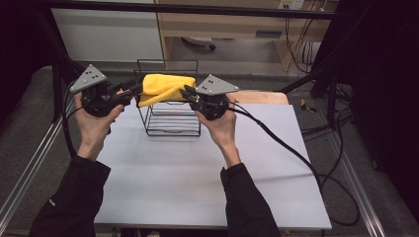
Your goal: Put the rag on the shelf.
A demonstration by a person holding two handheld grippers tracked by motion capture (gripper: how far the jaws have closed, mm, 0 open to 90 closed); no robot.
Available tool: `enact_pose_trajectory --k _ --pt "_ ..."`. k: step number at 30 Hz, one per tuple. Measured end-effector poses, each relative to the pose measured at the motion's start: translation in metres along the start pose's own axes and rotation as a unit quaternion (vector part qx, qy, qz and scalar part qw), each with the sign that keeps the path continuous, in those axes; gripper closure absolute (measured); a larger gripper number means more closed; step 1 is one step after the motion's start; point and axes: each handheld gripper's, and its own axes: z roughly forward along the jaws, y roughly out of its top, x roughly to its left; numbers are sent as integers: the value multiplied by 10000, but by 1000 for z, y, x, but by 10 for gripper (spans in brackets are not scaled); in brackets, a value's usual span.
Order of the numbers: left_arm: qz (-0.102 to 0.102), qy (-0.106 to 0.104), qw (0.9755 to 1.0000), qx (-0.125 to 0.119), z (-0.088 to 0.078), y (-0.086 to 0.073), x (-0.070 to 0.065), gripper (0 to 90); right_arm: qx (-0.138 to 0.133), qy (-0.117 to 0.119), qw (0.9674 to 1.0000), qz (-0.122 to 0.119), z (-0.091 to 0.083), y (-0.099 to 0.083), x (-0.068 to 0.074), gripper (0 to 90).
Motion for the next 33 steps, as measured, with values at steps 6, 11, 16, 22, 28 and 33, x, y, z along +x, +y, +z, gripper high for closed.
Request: enact_pose_trajectory --k 6,11,16,22,28,33 --pt "-109 -137 9989 435 15 -18 1 810 98 86 9998 118 -3 -7 0 769" --pt "-38 -70 9984 553 21 -27 1 866 70 202 9994 284 -6 -10 3 691" --pt "78 -12 9979 635 28 -34 0 883 -163 293 9975 616 -7 -7 3 645" --pt "92 51 9978 655 36 -41 1 889 410 121 9966 703 9 -20 -1 836" --pt "88 91 9974 711 45 -48 2 900 688 -212 9941 810 19 -37 -8 883" --pt "58 89 9976 685 51 -49 1 898 651 -241 9944 792 20 -41 -10 855"
